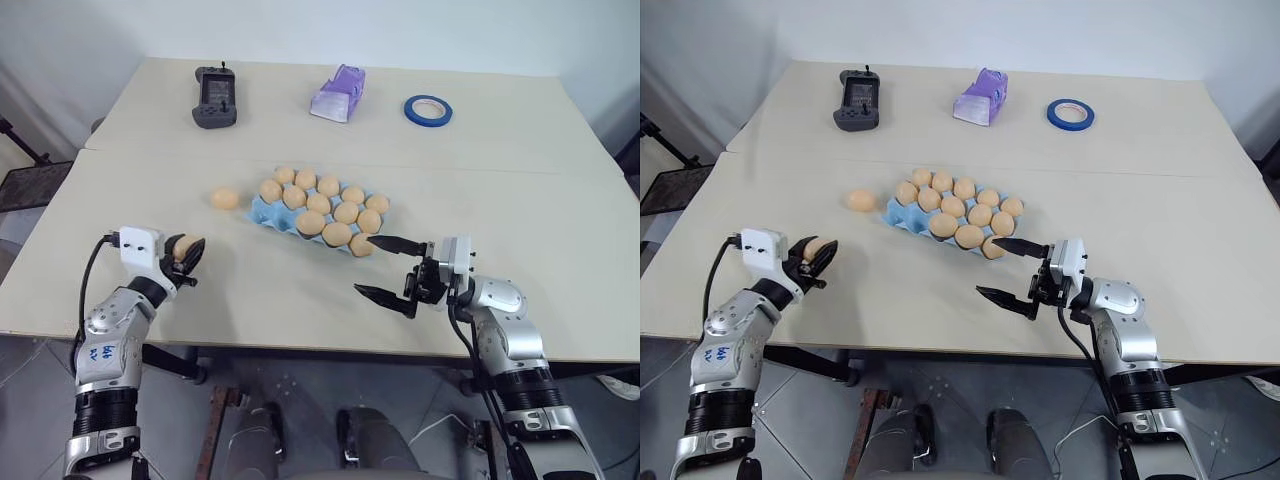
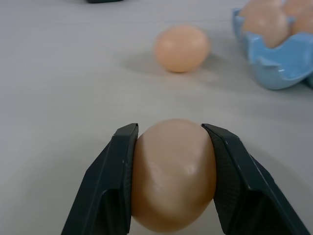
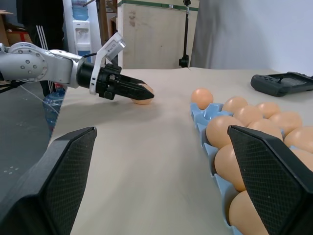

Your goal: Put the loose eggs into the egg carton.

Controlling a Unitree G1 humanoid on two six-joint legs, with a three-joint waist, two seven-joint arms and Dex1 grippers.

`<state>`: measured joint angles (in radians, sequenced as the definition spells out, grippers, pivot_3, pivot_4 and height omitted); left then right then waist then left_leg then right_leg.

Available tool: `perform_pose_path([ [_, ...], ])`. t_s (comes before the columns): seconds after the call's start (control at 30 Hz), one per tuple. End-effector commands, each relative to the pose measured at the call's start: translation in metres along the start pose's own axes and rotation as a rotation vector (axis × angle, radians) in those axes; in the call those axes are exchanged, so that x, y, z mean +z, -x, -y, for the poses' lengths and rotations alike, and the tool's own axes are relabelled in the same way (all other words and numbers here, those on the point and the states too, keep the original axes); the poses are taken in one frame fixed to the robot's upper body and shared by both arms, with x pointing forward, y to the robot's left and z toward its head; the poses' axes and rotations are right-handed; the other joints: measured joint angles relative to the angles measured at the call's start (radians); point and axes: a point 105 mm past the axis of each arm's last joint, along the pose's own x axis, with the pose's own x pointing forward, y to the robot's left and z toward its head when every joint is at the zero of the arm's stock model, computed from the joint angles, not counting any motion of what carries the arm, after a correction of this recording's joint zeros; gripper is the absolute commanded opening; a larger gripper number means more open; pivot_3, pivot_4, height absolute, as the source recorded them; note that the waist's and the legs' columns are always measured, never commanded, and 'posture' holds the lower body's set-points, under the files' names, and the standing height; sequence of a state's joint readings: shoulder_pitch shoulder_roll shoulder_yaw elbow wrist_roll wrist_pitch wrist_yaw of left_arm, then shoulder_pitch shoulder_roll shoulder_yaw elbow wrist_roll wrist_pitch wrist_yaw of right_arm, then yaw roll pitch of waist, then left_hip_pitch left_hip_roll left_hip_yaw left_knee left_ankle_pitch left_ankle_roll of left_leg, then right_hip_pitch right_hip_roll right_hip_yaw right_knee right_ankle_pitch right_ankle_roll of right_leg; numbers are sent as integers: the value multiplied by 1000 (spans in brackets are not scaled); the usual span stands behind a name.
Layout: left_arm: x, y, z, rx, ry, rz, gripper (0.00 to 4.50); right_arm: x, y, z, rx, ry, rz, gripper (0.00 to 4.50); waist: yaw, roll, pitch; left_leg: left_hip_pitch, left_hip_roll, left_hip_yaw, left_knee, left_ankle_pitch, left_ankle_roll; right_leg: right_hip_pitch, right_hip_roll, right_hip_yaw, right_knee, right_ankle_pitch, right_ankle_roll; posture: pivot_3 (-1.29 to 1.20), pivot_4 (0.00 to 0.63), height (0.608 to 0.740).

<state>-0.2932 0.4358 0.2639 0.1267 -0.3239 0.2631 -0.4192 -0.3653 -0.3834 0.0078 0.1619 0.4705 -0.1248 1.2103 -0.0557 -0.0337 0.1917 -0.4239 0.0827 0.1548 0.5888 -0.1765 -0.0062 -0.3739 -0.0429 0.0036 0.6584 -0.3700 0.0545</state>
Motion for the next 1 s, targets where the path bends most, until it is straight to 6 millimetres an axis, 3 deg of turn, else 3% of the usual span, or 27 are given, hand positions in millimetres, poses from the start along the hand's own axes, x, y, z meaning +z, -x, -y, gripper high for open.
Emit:
perform_pose_path([
  [0.03, 36, -17, 25, -135, -37, 99, 1757, 11, 3, 5, -17, 41, 25, 4500, 3, 0, 0, 0, 0, 0, 0, 0, 0, 0, 0, -1, 0, 0, 0, 0, 150, 740],
  [0.13, 52, -44, 53, -274, -67, 117, 1757, 11, 3, 5, -24, 50, 23, 4500, 8, 0, 0, 0, 0, 0, 1, 0, 0, 0, 0, -1, 0, 0, 0, 0, 150, 740],
  [0.3, 55, -77, 81, -410, -104, 94, 1757, 14, 4, 9, -59, 63, 30, 4500, 7, 0, 0, 0, -1, 1, 2, 1, 0, 0, 1, 1, 1, 1, 1, 0, 150, 740],
  [0.53, 48, -87, 95, -482, -96, 80, 1757, 14, 4, 7, -67, 69, 31, 4500, -1, 0, 0, 0, 2, 2, 2, 5, -1, -2, 5, 3, 1, 0, 2, 0, 150, 740],
  [0.8, 52, -79, 93, -489, -90, 131, 4295, 14, 4, 1, -86, 61, 40, 4500, 1, -1, 0, 0, 0, 2, 3, 4, -3, -1, 2, 3, 1, 1, 2, 0, 150, 740],
  [0.93, 63, -64, 91, -525, -102, 187, 4295, 13, 3, 1, -82, 57, 42, 4500, 0, 0, 0, 0, 1, 2, 3, 4, -3, -1, 3, 2, 2, 1, 2, 0, 150, 740],
  [1.0, 65, -52, 79, -507, -119, 195, 4295, 13, 2, 1, -77, 54, 42, 4500, -3, 0, 0, 0, 1, 2, 3, 4, -3, -1, 3, 2, 2, 1, 2, 0, 150, 740],
])
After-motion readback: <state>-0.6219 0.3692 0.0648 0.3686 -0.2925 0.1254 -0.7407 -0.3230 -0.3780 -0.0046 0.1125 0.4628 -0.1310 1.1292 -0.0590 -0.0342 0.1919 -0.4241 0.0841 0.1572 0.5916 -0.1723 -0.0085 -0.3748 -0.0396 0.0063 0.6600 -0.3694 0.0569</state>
